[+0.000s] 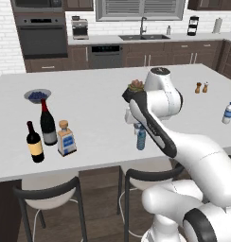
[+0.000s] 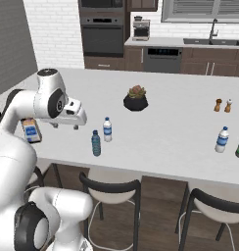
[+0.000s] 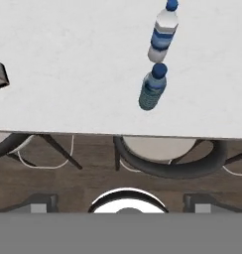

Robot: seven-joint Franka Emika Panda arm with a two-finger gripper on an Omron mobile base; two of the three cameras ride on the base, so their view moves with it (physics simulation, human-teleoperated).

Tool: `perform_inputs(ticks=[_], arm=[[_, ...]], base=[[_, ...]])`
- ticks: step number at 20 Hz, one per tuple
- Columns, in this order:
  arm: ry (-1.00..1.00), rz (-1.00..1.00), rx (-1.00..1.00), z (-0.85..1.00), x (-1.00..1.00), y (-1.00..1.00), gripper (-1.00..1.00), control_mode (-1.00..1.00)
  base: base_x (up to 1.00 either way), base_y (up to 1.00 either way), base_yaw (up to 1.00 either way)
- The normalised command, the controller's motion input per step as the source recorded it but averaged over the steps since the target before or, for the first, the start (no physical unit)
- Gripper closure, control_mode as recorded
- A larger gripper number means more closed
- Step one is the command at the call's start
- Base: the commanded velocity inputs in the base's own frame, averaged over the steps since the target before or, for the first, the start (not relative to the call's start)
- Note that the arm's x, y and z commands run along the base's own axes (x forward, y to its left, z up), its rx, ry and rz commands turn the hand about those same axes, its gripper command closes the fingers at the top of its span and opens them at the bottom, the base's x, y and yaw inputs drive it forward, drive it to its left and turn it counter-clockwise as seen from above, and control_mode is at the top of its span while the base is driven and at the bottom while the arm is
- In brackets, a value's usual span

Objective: Move the plastic bottles in the middle to the plastics group, and the glass bottles in the middle to the glass group.

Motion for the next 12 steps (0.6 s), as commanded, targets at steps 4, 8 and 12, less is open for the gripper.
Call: perform_inputs(ticks=[4, 8, 12], arm=[[-0.11, -0.17, 0.00, 0.00, 0.00, -0.55, -1.00, -1.00], [0.00, -0.05, 0.00, -0.10, 0.10, -0.04, -1.00, -1.00], [0.00, 0.00, 0.00, -0.11, 0.35, 0.00, -1.00, -1.00]], base=[[0.00, 0.00, 0.00], [0.00, 0.00, 0.00], [0.00, 0.00, 0.00]])
